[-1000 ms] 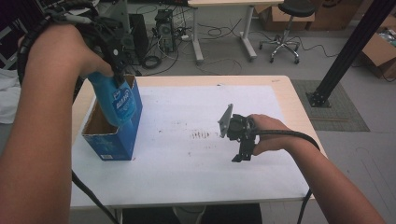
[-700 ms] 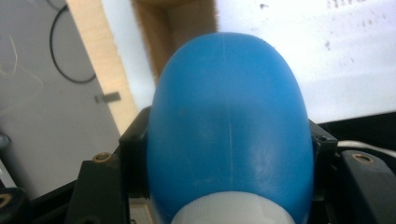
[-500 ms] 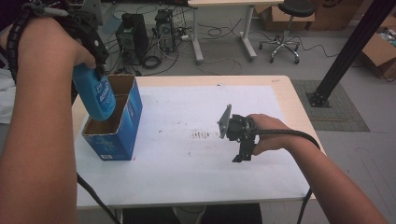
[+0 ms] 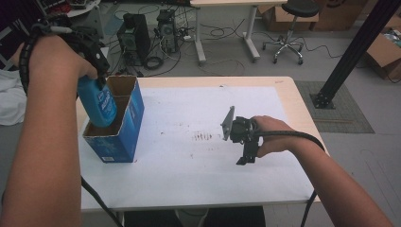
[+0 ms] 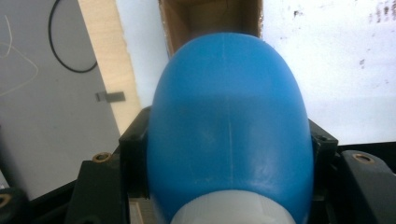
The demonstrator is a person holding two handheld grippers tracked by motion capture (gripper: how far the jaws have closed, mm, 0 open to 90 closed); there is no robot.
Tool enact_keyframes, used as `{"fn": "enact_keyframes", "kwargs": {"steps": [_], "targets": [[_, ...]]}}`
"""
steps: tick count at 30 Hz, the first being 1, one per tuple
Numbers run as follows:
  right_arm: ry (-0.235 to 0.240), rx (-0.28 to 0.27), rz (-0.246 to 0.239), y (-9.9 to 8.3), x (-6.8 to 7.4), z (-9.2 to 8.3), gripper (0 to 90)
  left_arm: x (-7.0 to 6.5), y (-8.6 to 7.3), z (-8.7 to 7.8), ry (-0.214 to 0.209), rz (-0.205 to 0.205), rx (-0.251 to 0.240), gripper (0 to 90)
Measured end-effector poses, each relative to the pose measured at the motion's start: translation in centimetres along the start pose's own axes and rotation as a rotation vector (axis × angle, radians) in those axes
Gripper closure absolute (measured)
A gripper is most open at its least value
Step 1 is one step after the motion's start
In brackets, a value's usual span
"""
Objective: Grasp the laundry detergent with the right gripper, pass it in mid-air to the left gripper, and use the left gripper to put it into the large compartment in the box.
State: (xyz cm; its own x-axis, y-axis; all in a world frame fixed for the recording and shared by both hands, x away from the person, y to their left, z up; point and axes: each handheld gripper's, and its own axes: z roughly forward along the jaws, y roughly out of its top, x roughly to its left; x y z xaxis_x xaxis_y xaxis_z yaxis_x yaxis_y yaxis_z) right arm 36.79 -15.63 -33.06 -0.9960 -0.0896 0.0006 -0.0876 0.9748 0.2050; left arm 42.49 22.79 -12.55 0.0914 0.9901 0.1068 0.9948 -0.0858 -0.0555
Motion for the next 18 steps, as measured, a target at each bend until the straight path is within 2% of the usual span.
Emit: {"fn": "enact_keyframes", "kwargs": {"steps": [4, 8, 15, 18], "targets": [[0.000, 0.004, 0.000, -0.1, 0.1, 0.0, 0.0, 0.2, 0.3, 1.1, 0.003, 0.001, 0.005, 38.1], [0.000, 0.001, 0.003, -0.2, 0.0, 0.0, 0.0, 0.1, 0.6, 2.4, -0.011, -0.001, -0.001, 38.1], [-0.001, 0.003, 0.004, -0.2, 0.0, 0.1, 0.0, -0.1, 1.2, 4.7, -0.001, 0.010, 0.016, 38.1], [-0.002, 0.001, 0.005, -0.3, 0.0, 0.0, 0.0, 0.0, 1.4, 5.9, -0.009, 0.008, 0.023, 38.1]]}}
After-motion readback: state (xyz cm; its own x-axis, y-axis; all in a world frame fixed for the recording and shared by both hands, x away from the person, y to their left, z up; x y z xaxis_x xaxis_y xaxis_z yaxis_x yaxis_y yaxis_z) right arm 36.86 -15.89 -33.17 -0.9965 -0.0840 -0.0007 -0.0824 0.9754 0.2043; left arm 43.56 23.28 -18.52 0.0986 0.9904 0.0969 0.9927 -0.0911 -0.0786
